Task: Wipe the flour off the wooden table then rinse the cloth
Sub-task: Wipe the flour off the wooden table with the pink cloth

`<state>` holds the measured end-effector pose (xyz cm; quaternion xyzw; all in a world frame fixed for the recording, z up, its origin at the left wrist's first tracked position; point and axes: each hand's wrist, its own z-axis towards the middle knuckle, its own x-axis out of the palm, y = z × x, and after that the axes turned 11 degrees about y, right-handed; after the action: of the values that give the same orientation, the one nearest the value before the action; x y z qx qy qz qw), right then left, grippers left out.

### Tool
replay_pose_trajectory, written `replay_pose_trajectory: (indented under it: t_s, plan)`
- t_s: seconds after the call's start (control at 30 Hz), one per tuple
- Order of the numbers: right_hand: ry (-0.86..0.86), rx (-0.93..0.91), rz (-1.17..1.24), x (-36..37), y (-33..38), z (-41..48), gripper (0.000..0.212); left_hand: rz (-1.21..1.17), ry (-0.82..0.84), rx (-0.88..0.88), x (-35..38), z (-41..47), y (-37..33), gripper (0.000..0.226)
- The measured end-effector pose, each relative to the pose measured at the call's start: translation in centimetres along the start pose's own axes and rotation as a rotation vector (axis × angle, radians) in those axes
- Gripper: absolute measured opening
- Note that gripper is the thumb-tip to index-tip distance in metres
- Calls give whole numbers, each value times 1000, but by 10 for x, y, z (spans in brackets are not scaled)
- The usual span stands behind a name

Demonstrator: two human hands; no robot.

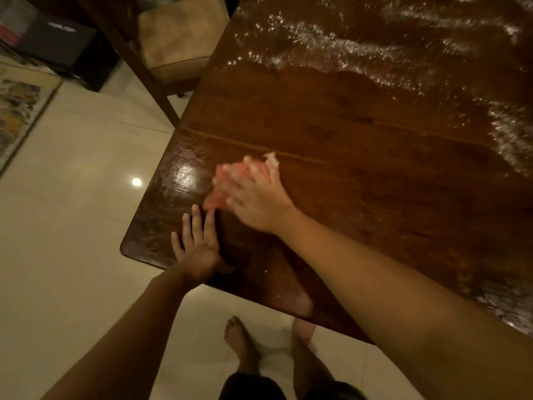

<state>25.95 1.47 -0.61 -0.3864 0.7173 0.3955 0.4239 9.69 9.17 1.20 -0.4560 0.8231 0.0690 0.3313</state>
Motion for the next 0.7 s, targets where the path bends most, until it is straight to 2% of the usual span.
replay_pose_trajectory:
  t_s: [0.1, 0.2, 0.27, 0.33, 0.4, 0.47, 0.5, 0.53, 0.63, 0.7]
  plan:
    - [56, -252, -45, 25, 4, -73, 50, -129, -1, -106, -12, 4, -8, 138]
    - [123, -302, -68, 38, -33, -147, 47, -167, -16, -97, -14, 3, -11, 136]
    - [121, -155, -95, 35, -69, -174, 50, -176, -22, -37, -10, 0, -6, 133]
    - [66, 153, -12, 28, -96, -178, 53, -195, 8, 59, -7, -4, 2, 132]
    - [-19, 476, 135, 23, -93, -161, 53, -187, 45, 109, -7, -7, 6, 131]
    - [-82, 653, 194, 22, -60, -135, 53, -165, 54, 97, -9, -7, 6, 132]
    - [-85, 637, 170, 25, -36, -124, 55, -152, 58, 88, -9, -7, 5, 132]
    - [-76, 541, 127, 31, -10, -118, 56, -138, 59, 76, -10, -7, 3, 131]
    - [38, 55, -12, 57, 56, -139, 54, -105, 37, 23, -12, -6, -3, 132]
    - [116, -103, -51, 74, 60, -179, 51, -93, 17, 22, -14, -7, -3, 132]
